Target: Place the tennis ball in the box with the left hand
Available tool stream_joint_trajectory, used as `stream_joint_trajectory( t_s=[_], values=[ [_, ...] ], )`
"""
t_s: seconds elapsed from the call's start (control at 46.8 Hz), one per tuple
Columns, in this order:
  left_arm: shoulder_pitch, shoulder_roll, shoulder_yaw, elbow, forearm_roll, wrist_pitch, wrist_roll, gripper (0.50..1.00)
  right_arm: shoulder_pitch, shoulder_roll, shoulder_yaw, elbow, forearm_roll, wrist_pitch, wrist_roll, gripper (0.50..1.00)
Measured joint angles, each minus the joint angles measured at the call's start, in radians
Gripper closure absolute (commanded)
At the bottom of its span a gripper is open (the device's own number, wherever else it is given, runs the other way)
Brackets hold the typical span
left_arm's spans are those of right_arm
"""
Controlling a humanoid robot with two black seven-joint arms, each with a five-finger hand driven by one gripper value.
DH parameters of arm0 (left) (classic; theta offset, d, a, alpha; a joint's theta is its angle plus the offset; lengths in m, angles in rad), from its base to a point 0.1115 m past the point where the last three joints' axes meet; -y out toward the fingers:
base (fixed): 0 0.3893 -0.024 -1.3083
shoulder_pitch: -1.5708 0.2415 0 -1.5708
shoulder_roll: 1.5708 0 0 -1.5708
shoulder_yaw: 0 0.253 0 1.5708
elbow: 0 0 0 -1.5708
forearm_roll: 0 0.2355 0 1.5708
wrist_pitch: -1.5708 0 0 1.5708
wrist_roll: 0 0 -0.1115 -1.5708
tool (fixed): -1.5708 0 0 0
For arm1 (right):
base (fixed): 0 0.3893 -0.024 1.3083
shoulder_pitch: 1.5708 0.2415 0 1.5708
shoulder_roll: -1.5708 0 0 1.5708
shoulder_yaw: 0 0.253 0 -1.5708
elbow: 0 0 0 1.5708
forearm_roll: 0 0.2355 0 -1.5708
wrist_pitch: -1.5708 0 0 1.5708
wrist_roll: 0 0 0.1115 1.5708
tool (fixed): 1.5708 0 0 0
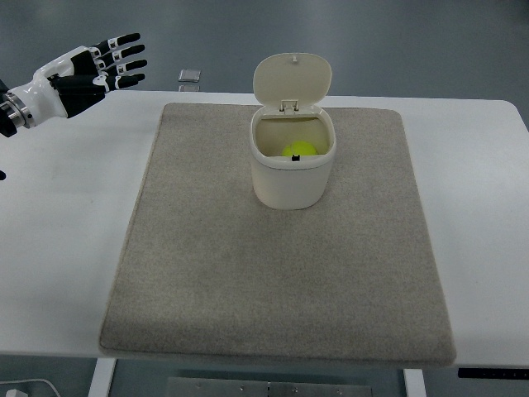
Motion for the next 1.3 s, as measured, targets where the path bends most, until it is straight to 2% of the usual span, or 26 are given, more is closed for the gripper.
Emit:
stream_joint_trajectory(
  t_s=[0.235, 0.385, 0.727, 1.304],
  values=[
    [-0.002, -0.051, -0.011, 0.088, -0.194, 0.000, 0.203, 0.508, 0.000, 0.000, 0.000, 0.000, 0.000, 0.000, 0.000, 0.562],
    [-0.002, -0.051, -0.009, 0.090, -0.306, 0.000, 0.275, 0.508, 0.000, 0.000, 0.000, 0.000, 0.000, 0.000, 0.000, 0.562],
    [0.011, -0.046, -0.031, 0.094, -0.394, 0.000, 0.297, 0.508, 0.000, 0.000, 0.000, 0.000, 0.000, 0.000, 0.000, 0.562],
    [0.025, -0.050, -0.046, 0.094, -0.399, 0.000, 0.298, 0.508, 0.000, 0.000, 0.001, 0.001, 0.000, 0.002, 0.000, 0.560]
  ],
)
